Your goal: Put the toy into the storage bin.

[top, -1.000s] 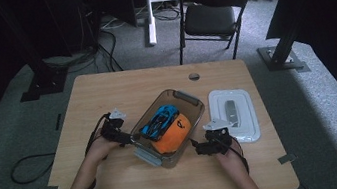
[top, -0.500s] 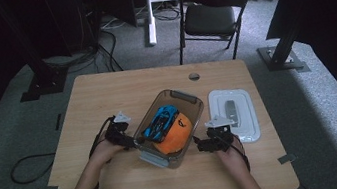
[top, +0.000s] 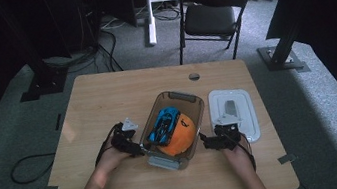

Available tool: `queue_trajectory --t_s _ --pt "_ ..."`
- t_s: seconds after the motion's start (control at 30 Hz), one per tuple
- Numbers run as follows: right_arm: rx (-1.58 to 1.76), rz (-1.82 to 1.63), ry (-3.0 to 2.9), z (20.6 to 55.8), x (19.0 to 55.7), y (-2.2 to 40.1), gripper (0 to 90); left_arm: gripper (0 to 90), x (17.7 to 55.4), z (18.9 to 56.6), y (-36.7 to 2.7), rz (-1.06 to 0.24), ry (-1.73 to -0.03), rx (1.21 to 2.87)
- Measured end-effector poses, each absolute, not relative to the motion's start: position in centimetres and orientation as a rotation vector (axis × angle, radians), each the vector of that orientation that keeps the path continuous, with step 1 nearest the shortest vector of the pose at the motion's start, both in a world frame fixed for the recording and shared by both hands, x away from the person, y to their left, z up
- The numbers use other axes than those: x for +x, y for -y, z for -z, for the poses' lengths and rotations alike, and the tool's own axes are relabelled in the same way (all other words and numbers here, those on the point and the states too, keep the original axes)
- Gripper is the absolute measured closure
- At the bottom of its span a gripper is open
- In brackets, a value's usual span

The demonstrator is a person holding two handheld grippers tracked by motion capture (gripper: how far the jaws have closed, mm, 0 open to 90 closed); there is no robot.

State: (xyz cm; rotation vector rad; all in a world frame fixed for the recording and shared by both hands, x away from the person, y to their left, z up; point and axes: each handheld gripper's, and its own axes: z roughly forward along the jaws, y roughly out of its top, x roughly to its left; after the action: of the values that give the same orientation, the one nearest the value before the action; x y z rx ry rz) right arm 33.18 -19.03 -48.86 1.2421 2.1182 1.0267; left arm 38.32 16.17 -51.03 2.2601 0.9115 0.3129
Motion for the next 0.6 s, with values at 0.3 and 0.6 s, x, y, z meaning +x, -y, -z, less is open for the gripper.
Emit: queue_trajectory --t_s 0.3,0.6 --pt "1.375 -0.954 -1.99 48.4 33.1 22.6 10.6 2.0 37.7 51.1 -15.7 -0.335 -0.91 2.266" --pt "1.468 -0.924 -1.907 48.5 33.7 24.4 10.7 2.0 36.8 51.3 -14.7 -0.323 -0.883 2.268"
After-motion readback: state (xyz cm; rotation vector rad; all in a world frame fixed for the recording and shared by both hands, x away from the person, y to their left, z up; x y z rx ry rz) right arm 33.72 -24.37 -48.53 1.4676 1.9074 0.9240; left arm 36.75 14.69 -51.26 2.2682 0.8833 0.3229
